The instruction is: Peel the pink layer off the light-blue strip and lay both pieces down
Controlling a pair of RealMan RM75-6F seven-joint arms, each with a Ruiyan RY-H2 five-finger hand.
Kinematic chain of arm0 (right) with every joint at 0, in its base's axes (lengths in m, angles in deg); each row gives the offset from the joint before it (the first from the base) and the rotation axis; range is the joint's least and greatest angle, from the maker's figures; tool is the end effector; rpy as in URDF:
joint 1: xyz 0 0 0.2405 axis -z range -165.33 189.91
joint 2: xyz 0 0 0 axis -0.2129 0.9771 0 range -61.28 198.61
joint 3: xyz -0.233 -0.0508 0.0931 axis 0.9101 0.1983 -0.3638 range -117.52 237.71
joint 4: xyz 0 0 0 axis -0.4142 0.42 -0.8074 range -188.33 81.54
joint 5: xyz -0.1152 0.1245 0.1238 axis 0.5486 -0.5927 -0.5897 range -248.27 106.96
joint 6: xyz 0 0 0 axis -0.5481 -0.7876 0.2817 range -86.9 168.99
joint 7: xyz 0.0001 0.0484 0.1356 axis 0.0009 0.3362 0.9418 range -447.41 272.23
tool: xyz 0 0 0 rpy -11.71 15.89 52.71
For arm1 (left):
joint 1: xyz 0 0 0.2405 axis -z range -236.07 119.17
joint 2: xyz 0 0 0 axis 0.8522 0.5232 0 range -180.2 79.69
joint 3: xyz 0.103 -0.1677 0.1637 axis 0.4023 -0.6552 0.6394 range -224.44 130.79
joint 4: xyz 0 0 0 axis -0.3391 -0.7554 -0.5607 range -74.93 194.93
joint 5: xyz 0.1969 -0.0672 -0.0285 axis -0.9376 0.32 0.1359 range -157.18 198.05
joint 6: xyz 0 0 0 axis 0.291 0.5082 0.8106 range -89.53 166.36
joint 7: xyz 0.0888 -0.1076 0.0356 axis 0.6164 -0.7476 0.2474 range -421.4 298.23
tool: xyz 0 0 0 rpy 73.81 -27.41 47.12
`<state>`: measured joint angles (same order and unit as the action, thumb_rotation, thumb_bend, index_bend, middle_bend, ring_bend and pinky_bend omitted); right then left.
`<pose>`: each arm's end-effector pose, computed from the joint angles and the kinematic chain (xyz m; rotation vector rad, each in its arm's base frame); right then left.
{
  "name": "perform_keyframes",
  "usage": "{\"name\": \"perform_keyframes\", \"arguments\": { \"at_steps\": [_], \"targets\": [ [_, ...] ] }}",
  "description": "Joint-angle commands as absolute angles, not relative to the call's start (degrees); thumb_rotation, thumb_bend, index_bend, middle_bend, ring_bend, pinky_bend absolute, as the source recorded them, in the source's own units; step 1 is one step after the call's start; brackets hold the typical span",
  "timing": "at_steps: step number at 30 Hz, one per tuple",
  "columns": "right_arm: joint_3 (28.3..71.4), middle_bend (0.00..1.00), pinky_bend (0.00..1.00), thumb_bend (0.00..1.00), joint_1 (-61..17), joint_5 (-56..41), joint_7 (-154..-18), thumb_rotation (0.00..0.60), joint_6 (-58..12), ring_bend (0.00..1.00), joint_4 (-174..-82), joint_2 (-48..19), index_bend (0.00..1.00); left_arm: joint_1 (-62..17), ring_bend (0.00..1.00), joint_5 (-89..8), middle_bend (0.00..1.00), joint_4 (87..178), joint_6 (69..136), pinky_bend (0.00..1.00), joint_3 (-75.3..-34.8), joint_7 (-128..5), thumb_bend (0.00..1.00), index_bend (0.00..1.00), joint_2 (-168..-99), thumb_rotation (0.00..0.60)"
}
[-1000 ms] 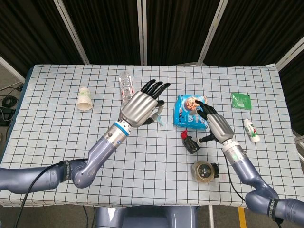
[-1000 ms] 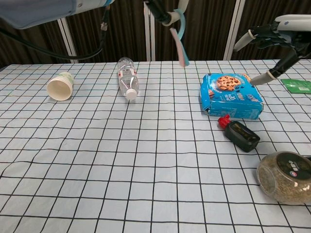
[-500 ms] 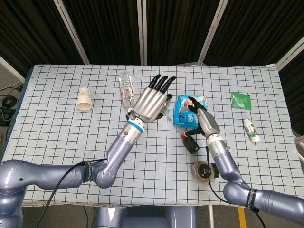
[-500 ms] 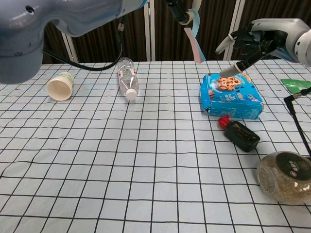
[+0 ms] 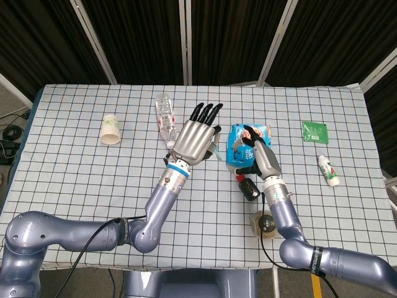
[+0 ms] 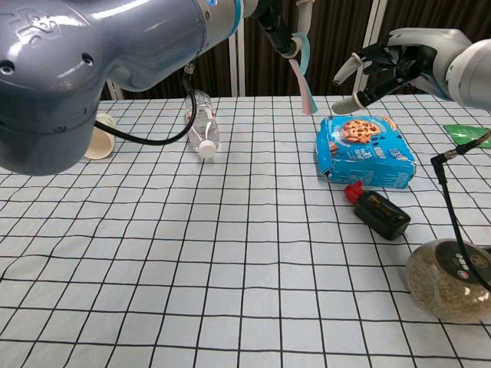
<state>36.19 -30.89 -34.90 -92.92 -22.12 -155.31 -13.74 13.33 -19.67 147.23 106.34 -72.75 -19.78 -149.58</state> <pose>-0.1129 -0.3615 0.0471 1.2264 -1.6171 1.2727 0.0765 0.3769 -0.0122 -1.7525 -0.7563 -1.2257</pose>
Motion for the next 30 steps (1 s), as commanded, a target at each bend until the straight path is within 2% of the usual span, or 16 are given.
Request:
{"name": "perform_keyframes", "arguments": {
  "at_steps": [1, 24, 30],
  "targets": [
    [35.81, 0.05, 0.00, 0.08, -31.47, -35.74, -93.95, 0.600, -22.96, 0.00, -155.04, -14.69, 0.48, 13.55, 0.00, -20.25, 0.00, 146.59, 106.77, 0.00, -72.49, -19.81, 0.72, 0.86, -150.11, 0.600],
    [34.29, 0.05, 0.00, 0.11, -33.72, -39.65, -97.71, 0.600, -24.36, 0.00, -153.12, -18.09, 0.53, 14.30, 0.00, -19.90, 0.00, 143.97, 107.47, 0.00, -75.14, -22.11, 0.72, 0.86, -153.54, 0.600],
    [34.37, 0.05, 0.00, 0.17, -33.69, -39.17, -97.99, 0.600, -24.35, 0.00, -152.78, -18.27, 0.56, 14.48, 0.00, -20.02, 0.00, 143.81, 107.60, 0.00, -75.22, -21.85, 0.72, 0.86, -153.77, 0.600]
  ]
}}
